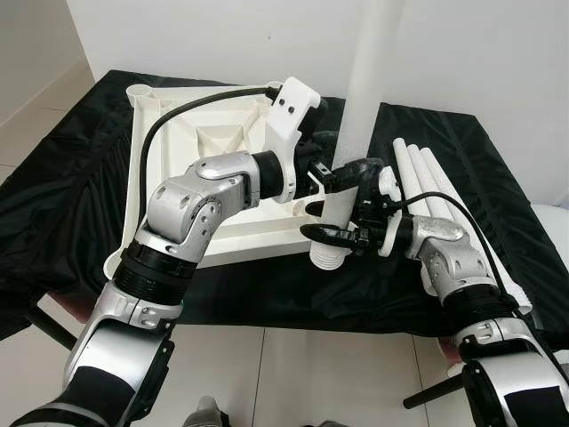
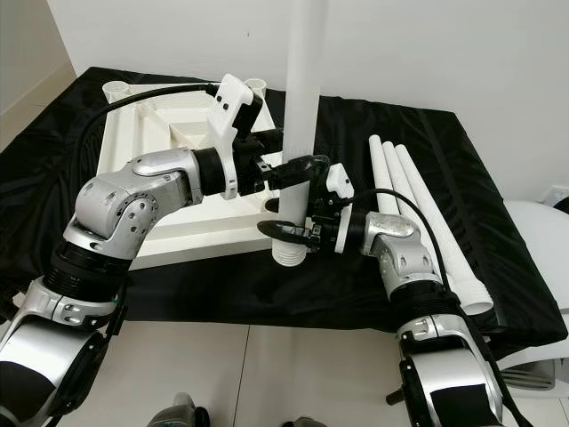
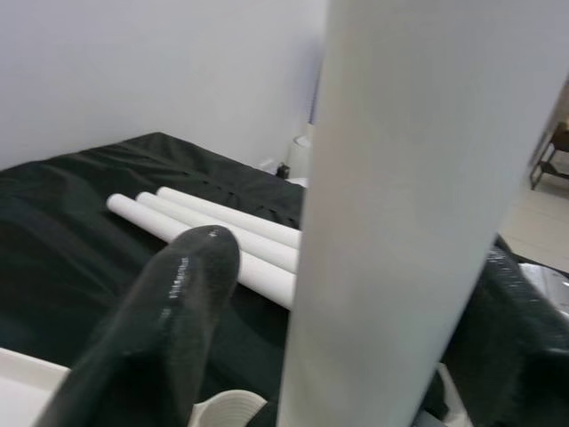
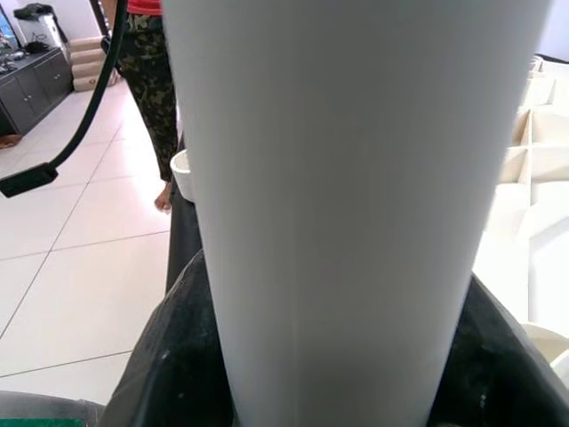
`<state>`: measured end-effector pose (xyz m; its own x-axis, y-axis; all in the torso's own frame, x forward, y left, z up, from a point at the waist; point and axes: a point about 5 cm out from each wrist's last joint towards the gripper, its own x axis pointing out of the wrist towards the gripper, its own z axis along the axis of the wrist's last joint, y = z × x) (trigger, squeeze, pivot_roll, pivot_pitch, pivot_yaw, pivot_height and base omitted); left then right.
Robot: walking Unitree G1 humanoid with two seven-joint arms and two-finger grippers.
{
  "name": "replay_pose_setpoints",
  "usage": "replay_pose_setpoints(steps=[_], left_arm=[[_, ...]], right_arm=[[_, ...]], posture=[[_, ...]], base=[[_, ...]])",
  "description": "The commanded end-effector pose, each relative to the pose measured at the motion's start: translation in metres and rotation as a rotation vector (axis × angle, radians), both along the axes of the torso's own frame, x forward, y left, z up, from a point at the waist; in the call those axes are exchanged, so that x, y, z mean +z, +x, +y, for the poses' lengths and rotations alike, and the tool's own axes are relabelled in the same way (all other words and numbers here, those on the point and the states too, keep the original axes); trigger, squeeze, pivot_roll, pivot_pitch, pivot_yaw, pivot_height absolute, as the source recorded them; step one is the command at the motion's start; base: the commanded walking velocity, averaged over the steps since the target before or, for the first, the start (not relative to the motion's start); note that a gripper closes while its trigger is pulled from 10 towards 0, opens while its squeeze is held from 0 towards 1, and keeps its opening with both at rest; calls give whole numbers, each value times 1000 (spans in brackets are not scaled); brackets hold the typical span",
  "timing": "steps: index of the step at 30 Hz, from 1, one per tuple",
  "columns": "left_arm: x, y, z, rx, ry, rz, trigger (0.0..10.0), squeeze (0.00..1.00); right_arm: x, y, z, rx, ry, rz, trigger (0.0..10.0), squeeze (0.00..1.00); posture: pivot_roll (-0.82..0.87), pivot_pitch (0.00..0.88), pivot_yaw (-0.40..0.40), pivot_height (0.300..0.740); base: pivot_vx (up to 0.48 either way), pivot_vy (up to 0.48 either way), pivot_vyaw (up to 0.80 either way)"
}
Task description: Building children table
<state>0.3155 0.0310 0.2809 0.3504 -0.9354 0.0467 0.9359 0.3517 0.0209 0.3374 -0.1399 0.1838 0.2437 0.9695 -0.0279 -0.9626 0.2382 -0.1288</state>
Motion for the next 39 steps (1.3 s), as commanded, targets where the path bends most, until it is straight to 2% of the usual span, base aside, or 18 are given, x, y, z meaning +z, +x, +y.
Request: replay_pose_setpoints(steps=[1,16,17,18,19,24,25,28,29,30,33,36,39], left_arm=[[0,-9,-5,-192,33,1,0,0],[2,-7,-1,-174,35,4,0,0],[2,-7,-1,-167,41,-4,9922,0],[2,-7,-1,-167,41,-4,9922,0],[3,-6,-1,-160,45,-3,10000,0],[5,-6,-1,-147,46,-17,10000,0],[7,-2,1,-89,52,-44,10000,0],[7,-2,1,-89,52,-44,10000,0],[8,1,2,-58,56,-58,10000,0],[11,7,5,8,58,-73,10000,0],[13,12,8,58,58,-86,10000,0],[22,21,15,155,50,-127,10000,0],[24,22,16,169,50,-141,10000,0]], right_arm=[[1,-1,-2,-5,-7,-15,10000,0],[7,2,-4,-45,15,-29,10000,0],[8,3,-4,-58,28,-21,10000,0],[8,3,-4,-58,28,-21,10000,0],[9,4,-4,-66,36,-15,10000,1000],[12,6,-4,-104,67,-27,10000,1000],[15,9,-4,-179,83,-63,10000,1000],[15,9,-4,-179,83,-63,10000,1000],[16,10,-4,-209,86,-70,10000,918],[17,12,-2,-253,94,-82,10000,0],[18,13,-1,-296,94,-90,10000,0],[19,17,4,-409,94,-114,10000,0],[19,17,5,-431,94,-114,10000,0]], posture=[[-14,0,-26,740],[-12,0,-30,740],[-13,0,-29,740],[-13,0,-29,740],[-13,0,-29,740],[-15,0,-33,740],[-17,0,-36,740],[-17,0,-36,740],[-17,0,-36,740],[-18,0,-39,740],[-16,0,-43,740],[-18,0,-47,740],[-18,0,-47,740]], base=[[0,0,0],[0,0,0],[0,0,0],[0,0,0],[0,0,0],[0,0,0],[0,0,0],[0,0,0],[0,0,0],[0,0,0],[0,0,0],[0,0,0],[0,0,0]])
